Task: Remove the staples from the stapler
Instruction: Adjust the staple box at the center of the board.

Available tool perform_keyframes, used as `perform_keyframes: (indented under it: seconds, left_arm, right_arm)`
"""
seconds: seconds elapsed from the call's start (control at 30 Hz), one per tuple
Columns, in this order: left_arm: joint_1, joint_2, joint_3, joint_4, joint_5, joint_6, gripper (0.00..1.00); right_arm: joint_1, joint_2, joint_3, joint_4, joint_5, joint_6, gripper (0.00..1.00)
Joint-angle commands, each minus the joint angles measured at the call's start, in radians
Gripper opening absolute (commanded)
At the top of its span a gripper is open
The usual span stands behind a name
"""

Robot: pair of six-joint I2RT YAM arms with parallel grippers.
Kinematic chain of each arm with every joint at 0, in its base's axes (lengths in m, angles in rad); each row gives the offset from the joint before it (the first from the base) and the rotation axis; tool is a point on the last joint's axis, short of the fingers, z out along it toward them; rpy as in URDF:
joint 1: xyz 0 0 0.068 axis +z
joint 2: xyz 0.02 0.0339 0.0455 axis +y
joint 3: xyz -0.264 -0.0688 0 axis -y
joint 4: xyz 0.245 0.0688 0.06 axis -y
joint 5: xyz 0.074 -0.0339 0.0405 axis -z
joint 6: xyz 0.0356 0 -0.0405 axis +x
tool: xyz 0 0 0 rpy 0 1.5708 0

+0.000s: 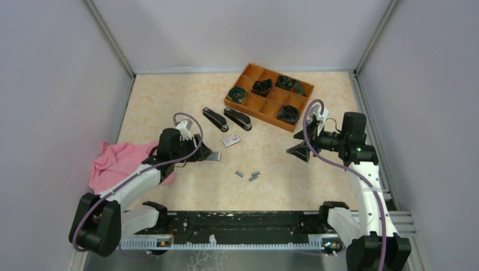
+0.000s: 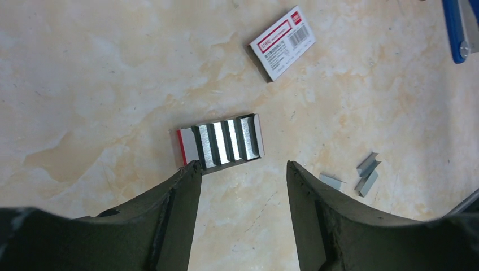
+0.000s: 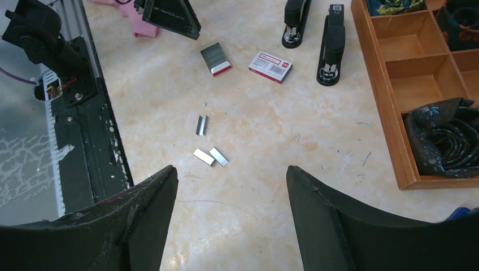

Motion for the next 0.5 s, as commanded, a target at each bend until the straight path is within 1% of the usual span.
perform_keyframes:
  seconds: [0.0, 0.1, 0.17, 0.2, 0.23, 0.27, 0.33, 0.4, 0.47]
  left_arm:
    - [-0.004, -0.093, -0.074, 0.178, 0.028, 0.039, 0.63]
    - [-0.004, -0.117, -0.111, 0.256, -0.034, 0.019, 0.60]
    - [-0.003, -0.097, -0.104, 0.267, -0.070, 0.010, 0.51]
    - [-0.002, -0.071, -0.094, 0.262, -0.078, 0.008, 0.48]
    - [-0.002, -0.046, -0.085, 0.264, -0.085, 0.007, 0.47]
    - [-0.001, -0.017, -0.070, 0.257, -0.085, 0.013, 0.47]
    - [-0.001, 0.038, -0.019, 0.193, -0.084, 0.030, 0.43]
    - [0.000, 0.078, 0.023, 0.144, -0.097, 0.045, 0.38]
    - [0.000, 0.100, 0.028, 0.147, -0.103, 0.055, 0.37]
  right_arm:
    - [0.007, -0.001, 0.022, 0.009, -0.043, -0.038, 0.71]
    - [0.007, 0.003, 0.021, 0.006, -0.041, -0.042, 0.71]
    - [0.007, 0.007, 0.021, 0.003, -0.039, -0.045, 0.71]
    - [0.006, 0.009, 0.023, 0.003, -0.039, -0.048, 0.71]
    - [0.007, 0.012, 0.023, 0.002, -0.040, -0.048, 0.71]
    - [0.007, 0.014, 0.023, 0.001, -0.042, -0.049, 0.71]
    - [0.007, 0.021, 0.026, -0.007, -0.040, -0.056, 0.71]
    - [0.007, 0.021, 0.028, -0.013, -0.031, -0.063, 0.71]
    - [0.006, 0.014, 0.030, -0.016, -0.025, -0.066, 0.71]
